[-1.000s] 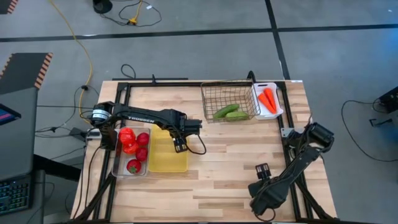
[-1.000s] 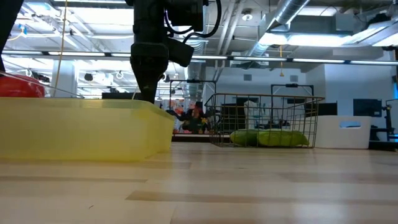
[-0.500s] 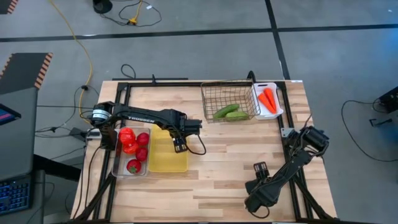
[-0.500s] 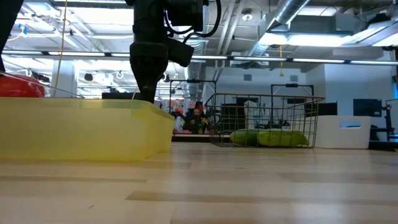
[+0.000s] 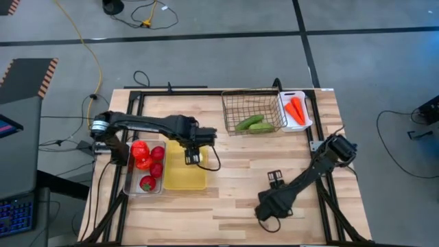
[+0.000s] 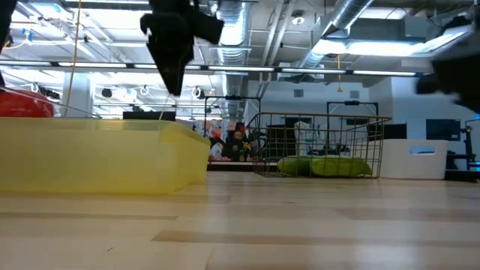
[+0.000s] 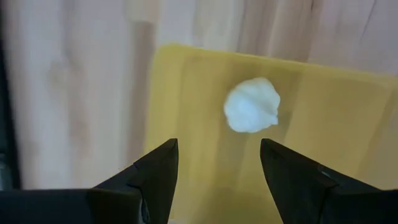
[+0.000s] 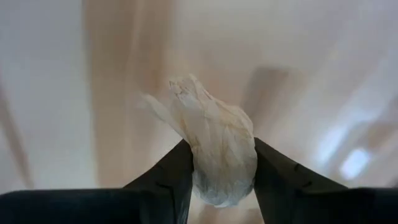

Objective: Sort produce into baskets
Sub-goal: Put the white garlic into the yellow bin

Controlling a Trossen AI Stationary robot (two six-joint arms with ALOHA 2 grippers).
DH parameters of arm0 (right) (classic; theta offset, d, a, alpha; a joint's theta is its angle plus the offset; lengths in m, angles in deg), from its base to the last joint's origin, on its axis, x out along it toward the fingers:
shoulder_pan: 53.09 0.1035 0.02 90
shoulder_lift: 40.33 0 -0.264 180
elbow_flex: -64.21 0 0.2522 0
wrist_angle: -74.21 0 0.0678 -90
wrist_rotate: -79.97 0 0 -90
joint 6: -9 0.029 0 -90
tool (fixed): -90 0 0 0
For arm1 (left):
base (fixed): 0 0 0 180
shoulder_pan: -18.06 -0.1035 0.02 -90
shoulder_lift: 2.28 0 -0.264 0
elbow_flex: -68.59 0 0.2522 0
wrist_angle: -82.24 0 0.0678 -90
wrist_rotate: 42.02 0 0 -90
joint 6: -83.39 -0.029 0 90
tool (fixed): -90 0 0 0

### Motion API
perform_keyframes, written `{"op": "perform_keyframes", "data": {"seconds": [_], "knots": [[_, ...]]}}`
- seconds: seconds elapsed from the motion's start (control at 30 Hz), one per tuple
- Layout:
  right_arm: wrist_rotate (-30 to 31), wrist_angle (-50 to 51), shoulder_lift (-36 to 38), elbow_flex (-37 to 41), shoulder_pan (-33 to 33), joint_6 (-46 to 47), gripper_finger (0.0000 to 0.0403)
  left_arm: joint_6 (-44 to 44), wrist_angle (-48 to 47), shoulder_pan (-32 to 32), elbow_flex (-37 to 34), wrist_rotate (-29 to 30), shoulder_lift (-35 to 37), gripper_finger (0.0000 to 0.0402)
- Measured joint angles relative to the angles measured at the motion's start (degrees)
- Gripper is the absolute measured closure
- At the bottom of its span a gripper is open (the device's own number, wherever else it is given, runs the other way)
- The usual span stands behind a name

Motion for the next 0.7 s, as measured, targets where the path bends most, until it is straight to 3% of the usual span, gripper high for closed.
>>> {"op": "perform_keyframes", "data": {"seconds": [0.23, 0.33, 0.5, 0.7], "knots": [[7.4, 0.9, 0.0, -5.8, -6.6, -8.7, 0.0239, 0.5, 3.2, 1.1, -4.0, 4.2, 13.5, 0.0187], [12.5, 0.9, 0.0, -8.5, -9.8, -12.4, 0.0237, 0.4, 9.0, 1.9, -8.6, 5.0, 20.4, 0.0187], [18.8, -2.6, 0.0, -13.3, -14.9, -18.4, 0.0237, -0.1, 24.1, 3.6, -22.4, 5.0, 32.9, 0.0187], [21.6, -17.8, 0.1, -16.4, -20.6, -30.7, 0.0237, -2.1, 45.0, 5.7, -41.5, 3.3, 46.5, 0.0187]]}}
